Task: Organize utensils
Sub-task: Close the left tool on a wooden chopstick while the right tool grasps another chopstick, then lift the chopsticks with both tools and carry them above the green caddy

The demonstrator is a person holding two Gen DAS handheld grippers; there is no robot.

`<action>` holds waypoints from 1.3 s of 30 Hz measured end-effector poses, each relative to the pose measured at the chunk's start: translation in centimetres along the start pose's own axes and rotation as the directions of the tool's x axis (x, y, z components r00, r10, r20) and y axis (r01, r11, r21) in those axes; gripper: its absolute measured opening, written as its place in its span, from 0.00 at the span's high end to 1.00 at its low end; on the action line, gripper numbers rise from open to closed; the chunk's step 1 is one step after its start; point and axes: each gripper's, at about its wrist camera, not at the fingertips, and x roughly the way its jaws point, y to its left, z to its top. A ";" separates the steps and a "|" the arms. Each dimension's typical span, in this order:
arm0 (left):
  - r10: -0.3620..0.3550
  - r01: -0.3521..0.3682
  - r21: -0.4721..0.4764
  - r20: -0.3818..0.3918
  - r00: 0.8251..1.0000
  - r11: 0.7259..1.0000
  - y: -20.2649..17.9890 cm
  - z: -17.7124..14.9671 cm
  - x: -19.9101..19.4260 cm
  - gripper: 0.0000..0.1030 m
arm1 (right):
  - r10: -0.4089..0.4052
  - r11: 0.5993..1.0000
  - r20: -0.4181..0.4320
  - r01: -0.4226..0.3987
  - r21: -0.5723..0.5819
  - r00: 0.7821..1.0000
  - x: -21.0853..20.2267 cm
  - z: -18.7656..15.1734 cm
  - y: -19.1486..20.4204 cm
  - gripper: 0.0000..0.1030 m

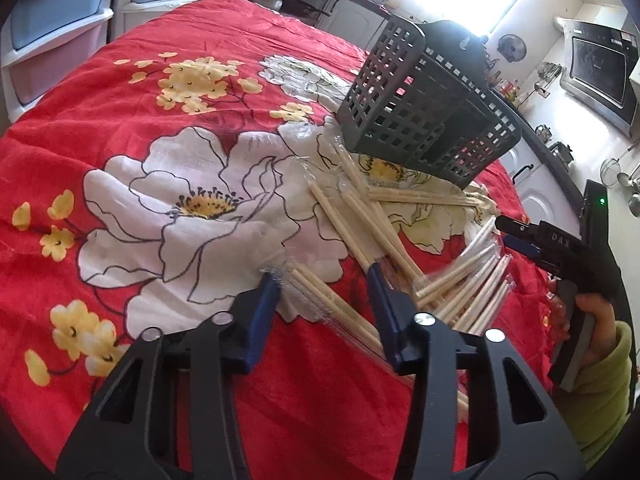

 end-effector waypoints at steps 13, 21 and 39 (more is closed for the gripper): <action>-0.018 0.018 -0.042 0.004 1.000 0.999 1.6 0.7 0.5 0.90 | 0.052 0.988 -0.026 -0.048 0.149 0.998 1.2 1.8 -2.3 0.87; -0.060 0.060 -0.087 0.004 0.998 0.994 2.7 1.1 -0.3 0.93 | 0.121 0.981 0.028 -0.124 0.149 0.992 0.4 2.3 -2.4 0.99; -0.087 0.079 0.050 0.192 0.978 0.996 -0.5 7.0 -7.6 0.97 | 0.265 0.964 0.225 -0.249 -0.095 0.938 -7.3 3.7 2.5 0.99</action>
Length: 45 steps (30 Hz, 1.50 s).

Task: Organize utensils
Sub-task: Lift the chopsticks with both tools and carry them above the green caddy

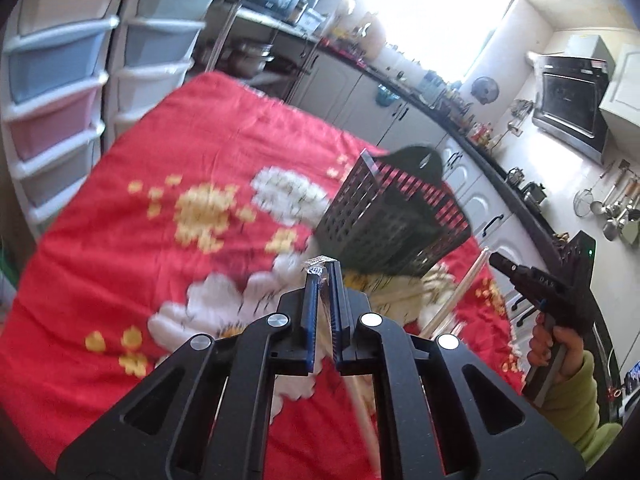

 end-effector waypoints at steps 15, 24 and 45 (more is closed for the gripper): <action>-0.123 0.111 0.123 0.090 0.988 0.986 -6.3 5.2 -0.9 0.98 | 0.104 0.976 0.083 -0.085 -0.202 0.991 -3.6 2.1 7.9 0.99; -0.166 0.139 0.182 0.147 0.975 0.973 -9.7 8.6 -0.7 0.98 | 0.101 0.968 0.125 -0.068 -0.243 0.987 -4.6 4.0 9.4 0.99; -0.027 -0.064 0.247 0.349 0.937 0.967 -13.3 16.0 -0.2 0.98 | 0.140 0.961 0.243 -0.072 -0.268 0.960 -6.5 12.0 12.0 0.99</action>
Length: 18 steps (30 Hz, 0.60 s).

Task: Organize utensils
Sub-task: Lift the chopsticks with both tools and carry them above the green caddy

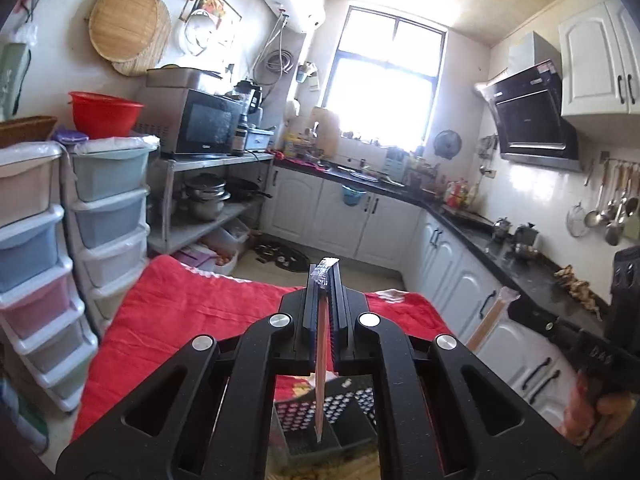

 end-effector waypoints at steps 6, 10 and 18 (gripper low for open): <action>0.039 -0.039 0.012 -0.017 0.999 0.999 0.2 -1.4 1.9 0.98 | -0.026 0.999 -0.017 0.027 0.022 1.000 2.1 -0.3 -1.2 0.99; 0.056 -0.055 0.014 -0.048 0.997 0.998 0.6 -3.1 3.2 0.98 | -0.048 0.999 -0.022 0.048 0.025 0.999 3.1 -1.1 -1.8 0.99; 0.059 -0.058 0.016 -0.089 0.994 0.998 1.3 -5.8 4.4 0.98 | -0.084 0.995 -0.071 0.088 0.053 0.994 4.7 -3.5 -3.3 0.99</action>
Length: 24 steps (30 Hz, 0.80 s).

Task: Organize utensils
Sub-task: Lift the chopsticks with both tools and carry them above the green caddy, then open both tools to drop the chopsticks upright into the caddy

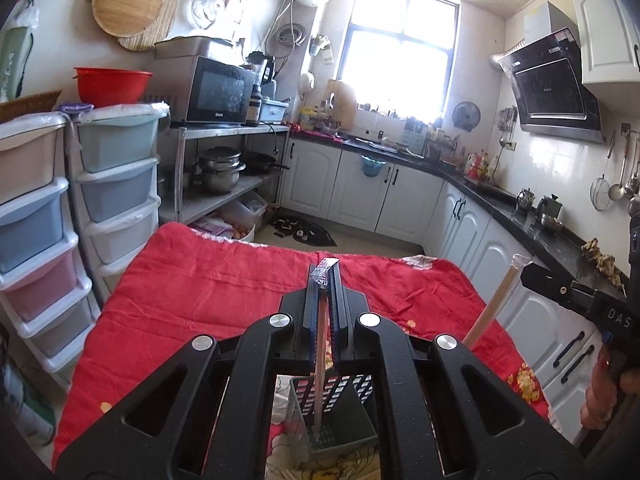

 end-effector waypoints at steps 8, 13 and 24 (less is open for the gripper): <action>-0.015 0.015 0.000 -0.039 0.999 1.000 0.1 -1.8 1.0 0.98 | -0.007 0.999 -0.039 0.008 0.031 0.999 0.7 -1.6 -0.7 0.98; -0.012 0.012 -0.004 -0.054 0.998 1.000 0.4 -2.6 1.3 0.85 | -0.014 1.000 -0.057 0.014 0.008 0.998 0.8 -2.3 -0.5 0.96; -0.032 0.030 -0.050 -0.054 0.998 0.998 1.4 -3.5 -0.2 0.39 | -0.066 0.998 -0.047 0.067 0.007 0.997 -0.5 -3.8 -1.2 0.65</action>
